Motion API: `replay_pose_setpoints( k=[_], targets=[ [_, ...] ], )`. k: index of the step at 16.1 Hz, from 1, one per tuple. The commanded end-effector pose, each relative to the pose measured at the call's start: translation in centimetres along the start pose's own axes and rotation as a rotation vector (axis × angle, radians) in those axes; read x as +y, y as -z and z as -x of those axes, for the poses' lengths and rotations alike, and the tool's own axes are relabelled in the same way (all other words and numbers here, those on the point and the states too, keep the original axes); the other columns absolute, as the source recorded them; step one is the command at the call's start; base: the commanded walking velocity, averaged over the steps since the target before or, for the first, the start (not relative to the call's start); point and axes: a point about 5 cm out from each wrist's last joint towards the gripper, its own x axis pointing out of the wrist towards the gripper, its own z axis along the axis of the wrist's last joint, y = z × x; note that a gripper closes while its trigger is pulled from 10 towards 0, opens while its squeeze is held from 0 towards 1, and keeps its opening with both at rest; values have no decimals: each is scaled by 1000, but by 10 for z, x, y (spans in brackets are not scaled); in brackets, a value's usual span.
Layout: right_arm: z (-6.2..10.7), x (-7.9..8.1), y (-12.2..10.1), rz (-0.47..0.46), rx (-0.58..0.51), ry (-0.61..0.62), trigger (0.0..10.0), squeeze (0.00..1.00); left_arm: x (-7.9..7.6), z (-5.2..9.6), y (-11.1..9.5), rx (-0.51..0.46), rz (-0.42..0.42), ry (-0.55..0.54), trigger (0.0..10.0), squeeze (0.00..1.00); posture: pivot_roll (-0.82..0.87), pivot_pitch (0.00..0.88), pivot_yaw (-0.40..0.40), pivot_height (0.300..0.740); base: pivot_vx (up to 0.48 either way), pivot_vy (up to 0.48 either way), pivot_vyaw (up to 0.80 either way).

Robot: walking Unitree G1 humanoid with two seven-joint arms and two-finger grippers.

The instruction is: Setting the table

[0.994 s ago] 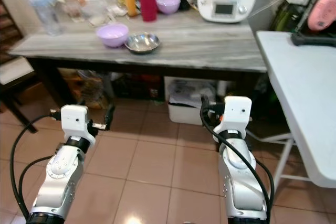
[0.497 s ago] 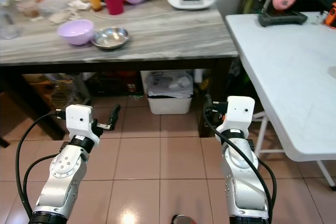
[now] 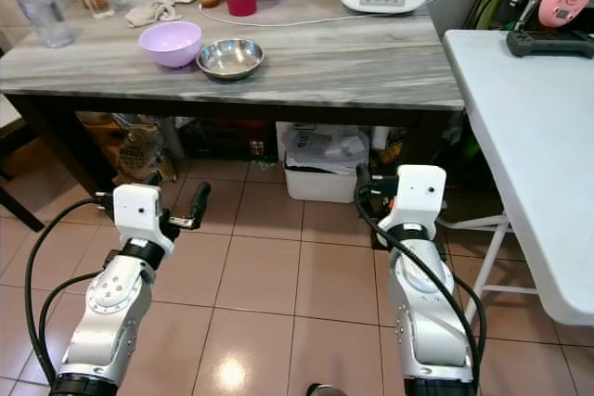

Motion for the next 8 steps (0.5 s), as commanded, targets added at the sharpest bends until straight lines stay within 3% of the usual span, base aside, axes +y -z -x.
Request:
replay_pose_setpoints(
  k=[1, 7, 8],
  targets=[
    [1, -2, -7, 1, -22, 4, 10000, 0, 0, -2, -3, -7, 3, 2, 10000, 0, -243, 73, 25, 740, 0, -255, -656],
    [2, -5, -10, 8, -29, 5, 10000, 0, 0, -1, -3, -8, 5, 2, 10000, 0, -251, 79, 19, 740, 0, -266, -554],
    [3, -6, -11, 8, -29, 6, 10000, 0, -1, -1, -3, -7, 5, 4, 10000, 0, -252, 80, 20, 740, 0, -292, 0]
  ],
)
